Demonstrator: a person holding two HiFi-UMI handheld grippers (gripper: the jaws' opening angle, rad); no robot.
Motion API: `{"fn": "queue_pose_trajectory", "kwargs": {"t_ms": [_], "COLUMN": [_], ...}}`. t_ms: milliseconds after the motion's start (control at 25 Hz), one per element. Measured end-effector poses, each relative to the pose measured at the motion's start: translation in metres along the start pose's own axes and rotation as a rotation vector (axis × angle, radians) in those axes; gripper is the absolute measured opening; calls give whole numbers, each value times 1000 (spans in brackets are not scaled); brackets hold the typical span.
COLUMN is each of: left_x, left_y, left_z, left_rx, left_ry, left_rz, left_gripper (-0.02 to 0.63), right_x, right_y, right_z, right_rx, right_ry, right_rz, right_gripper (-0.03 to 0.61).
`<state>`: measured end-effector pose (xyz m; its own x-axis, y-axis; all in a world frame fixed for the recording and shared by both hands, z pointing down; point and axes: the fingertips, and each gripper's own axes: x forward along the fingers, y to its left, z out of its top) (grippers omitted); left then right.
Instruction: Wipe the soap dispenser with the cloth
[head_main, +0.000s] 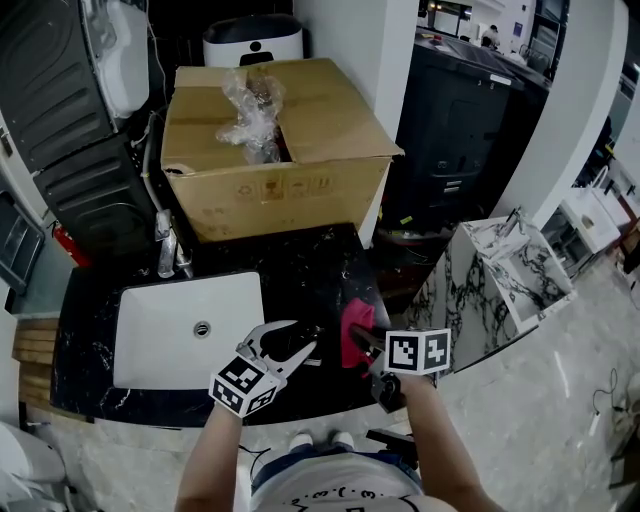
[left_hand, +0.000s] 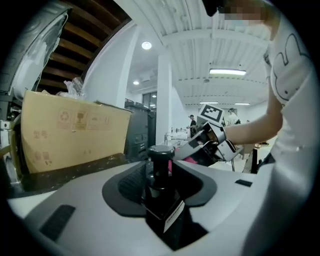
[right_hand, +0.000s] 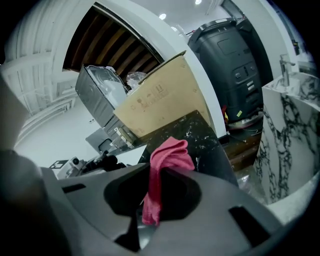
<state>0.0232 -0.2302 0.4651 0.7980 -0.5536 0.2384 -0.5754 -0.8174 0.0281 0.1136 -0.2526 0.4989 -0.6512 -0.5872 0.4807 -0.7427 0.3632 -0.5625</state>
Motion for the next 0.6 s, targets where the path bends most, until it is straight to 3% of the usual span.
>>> {"fn": "queue_pose_trajectory", "kwargs": {"t_ms": [120,200,320,480,600], "left_x": [12,16,9,-12,-27], "left_y": [-7,-10,-29,-52,-65], "left_z": [3,4,7,2,-2], "left_rx": [34,131,289,445,508], "left_ry": [21,56,40,3,-11], "left_rz": [-44,-52,-83,-98,-106], "left_gripper": [170,110,109,107,107], "right_x": [-2,-3,-6,-8,-8], "right_y": [0,1,6,26,47], "right_z": [3,4,10,15,13], "right_rx": [-10,-27,-81,-210,-299], "right_ry": [-3,-1,6,66,141], "right_rz": [7,11,33,145,259], "right_gripper": [49,49,49,49,49]}}
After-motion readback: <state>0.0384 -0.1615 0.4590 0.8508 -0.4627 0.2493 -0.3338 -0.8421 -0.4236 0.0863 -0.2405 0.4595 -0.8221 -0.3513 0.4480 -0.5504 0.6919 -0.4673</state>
